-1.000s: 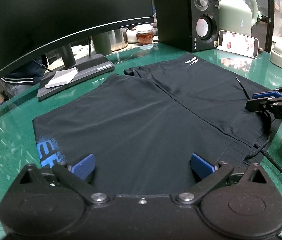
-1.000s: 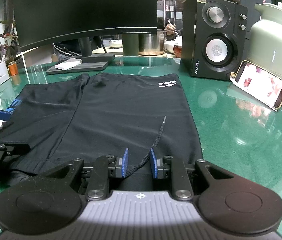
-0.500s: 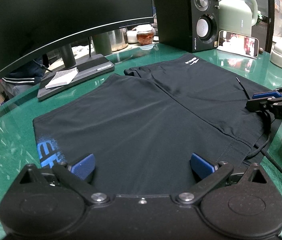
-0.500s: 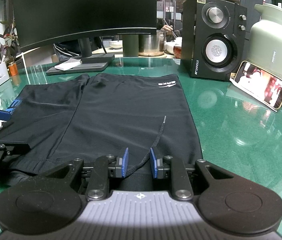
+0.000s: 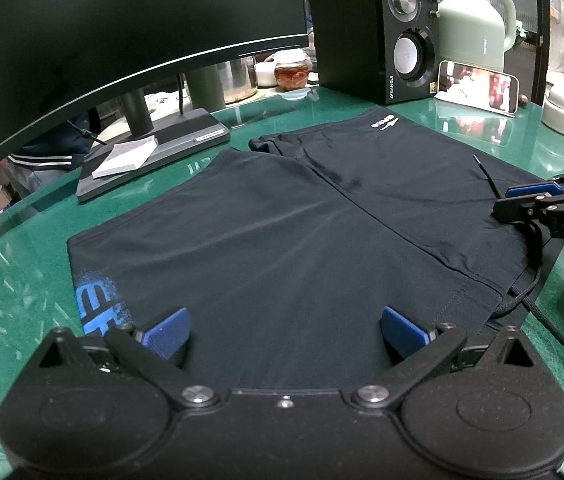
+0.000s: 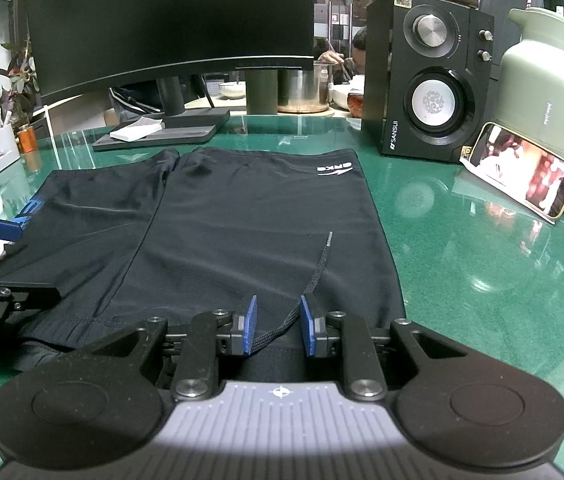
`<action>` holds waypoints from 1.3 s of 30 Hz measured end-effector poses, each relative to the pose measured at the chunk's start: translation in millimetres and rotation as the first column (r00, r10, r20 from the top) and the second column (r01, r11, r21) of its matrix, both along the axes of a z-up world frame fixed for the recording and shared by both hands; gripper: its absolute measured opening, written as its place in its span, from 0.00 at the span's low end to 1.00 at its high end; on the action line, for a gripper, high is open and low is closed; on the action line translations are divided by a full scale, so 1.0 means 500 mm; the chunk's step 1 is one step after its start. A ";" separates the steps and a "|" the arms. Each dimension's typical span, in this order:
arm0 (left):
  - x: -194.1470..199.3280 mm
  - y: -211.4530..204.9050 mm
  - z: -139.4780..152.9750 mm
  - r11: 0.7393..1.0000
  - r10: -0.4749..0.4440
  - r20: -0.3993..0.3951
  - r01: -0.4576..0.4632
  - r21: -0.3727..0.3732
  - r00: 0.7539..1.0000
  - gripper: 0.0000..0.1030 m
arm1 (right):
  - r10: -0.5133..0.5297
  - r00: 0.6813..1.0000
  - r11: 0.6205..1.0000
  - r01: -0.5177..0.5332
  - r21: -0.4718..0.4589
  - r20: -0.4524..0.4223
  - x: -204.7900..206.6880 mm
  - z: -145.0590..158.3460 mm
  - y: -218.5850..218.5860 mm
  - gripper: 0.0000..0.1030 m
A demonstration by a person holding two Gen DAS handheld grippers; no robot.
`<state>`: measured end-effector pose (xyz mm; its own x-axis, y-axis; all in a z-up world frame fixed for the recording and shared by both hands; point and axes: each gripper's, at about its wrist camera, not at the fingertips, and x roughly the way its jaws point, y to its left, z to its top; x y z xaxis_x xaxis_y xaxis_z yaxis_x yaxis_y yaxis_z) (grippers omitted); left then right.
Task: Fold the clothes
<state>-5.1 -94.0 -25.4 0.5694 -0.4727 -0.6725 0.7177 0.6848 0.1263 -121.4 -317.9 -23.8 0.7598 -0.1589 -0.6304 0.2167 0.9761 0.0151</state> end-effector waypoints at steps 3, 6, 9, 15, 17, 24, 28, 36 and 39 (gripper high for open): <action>0.000 0.001 0.001 1.000 0.002 0.000 -0.002 0.000 1.000 1.00 | -0.001 1.000 1.000 0.001 0.004 0.000 0.000 0.001 -0.002 0.23; 0.003 0.004 0.000 1.000 0.005 -0.008 -0.005 -0.002 1.000 1.00 | -0.004 1.000 1.000 0.004 0.006 0.000 -0.003 0.001 -0.003 0.23; 0.004 0.006 0.000 1.000 0.006 -0.011 -0.006 -0.003 1.000 1.00 | -0.007 1.000 1.000 0.007 0.005 -0.001 -0.003 0.000 -0.003 0.23; 0.010 -0.024 0.039 1.000 -0.027 0.024 0.027 0.004 0.999 0.99 | -0.035 0.999 0.999 0.035 0.013 -0.023 -0.003 0.010 -0.001 0.23; 0.023 -0.057 0.068 0.998 -0.054 0.055 0.055 -0.020 0.997 0.99 | -0.036 0.999 0.999 0.036 0.019 -0.023 -0.003 0.011 0.000 0.23; 0.126 -0.269 0.080 0.989 -0.144 0.034 0.145 -0.028 0.989 0.99 | -0.070 0.997 0.996 0.073 0.059 -0.038 0.012 0.011 -0.021 0.27; 0.174 -0.376 0.041 0.991 -0.134 -0.028 0.134 -0.007 0.991 0.94 | -0.061 0.997 0.996 0.063 0.056 -0.046 0.012 0.009 -0.026 0.27; 0.206 -0.466 -0.002 0.995 -0.102 -0.077 0.104 0.013 0.992 0.98 | -0.012 0.999 1.000 0.013 0.021 -0.053 0.003 0.007 -0.027 0.27; 0.210 -0.469 -0.005 0.995 -0.092 -0.073 0.094 0.019 0.993 1.00 | 0.004 0.999 1.000 -0.003 0.017 -0.052 0.001 0.007 -0.029 0.27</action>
